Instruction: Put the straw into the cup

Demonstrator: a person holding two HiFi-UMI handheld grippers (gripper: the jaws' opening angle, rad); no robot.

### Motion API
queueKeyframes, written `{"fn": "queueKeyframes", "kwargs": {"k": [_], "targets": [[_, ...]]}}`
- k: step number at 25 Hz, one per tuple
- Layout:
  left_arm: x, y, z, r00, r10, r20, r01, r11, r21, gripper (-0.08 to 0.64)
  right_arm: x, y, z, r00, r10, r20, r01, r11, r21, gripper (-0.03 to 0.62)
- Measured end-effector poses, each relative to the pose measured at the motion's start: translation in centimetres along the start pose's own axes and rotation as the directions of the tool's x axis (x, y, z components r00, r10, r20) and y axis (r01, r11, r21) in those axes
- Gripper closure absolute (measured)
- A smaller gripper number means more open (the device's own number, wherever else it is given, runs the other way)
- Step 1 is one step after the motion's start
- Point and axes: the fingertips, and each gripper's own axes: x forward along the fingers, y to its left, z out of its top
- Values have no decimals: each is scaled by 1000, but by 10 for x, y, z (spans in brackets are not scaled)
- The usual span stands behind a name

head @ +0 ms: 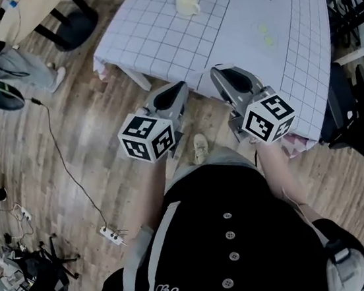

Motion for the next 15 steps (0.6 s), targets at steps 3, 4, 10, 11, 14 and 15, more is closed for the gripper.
{"fn": "queueKeyframes", "kwargs": {"k": [3, 4, 10, 11, 14, 15], "targets": [[17, 11, 9, 1000, 14, 5, -14, 1000, -1, 561, 12, -16, 6, 1000, 16, -4, -16, 1000, 3, 552], [22, 14, 12, 1000, 19, 9, -19, 1000, 0, 561, 16, -21, 8, 1000, 20, -5, -20, 1000, 2, 552], [43, 31, 12, 999, 46, -17, -46, 999, 2, 561, 28, -45, 7, 999, 31, -20, -30, 999, 28, 552], [45, 34, 12, 999, 51, -20, -51, 999, 1, 561, 30, -46, 5, 999, 35, -26, -34, 999, 32, 551], [51, 39, 15, 998, 58, -18, -58, 998, -6, 561, 33, -52, 3, 999, 41, -32, -39, 998, 42, 552], [53, 39, 14, 998, 59, -21, -59, 998, -9, 561, 34, -54, 3, 999, 40, -31, -39, 998, 47, 552]]}}
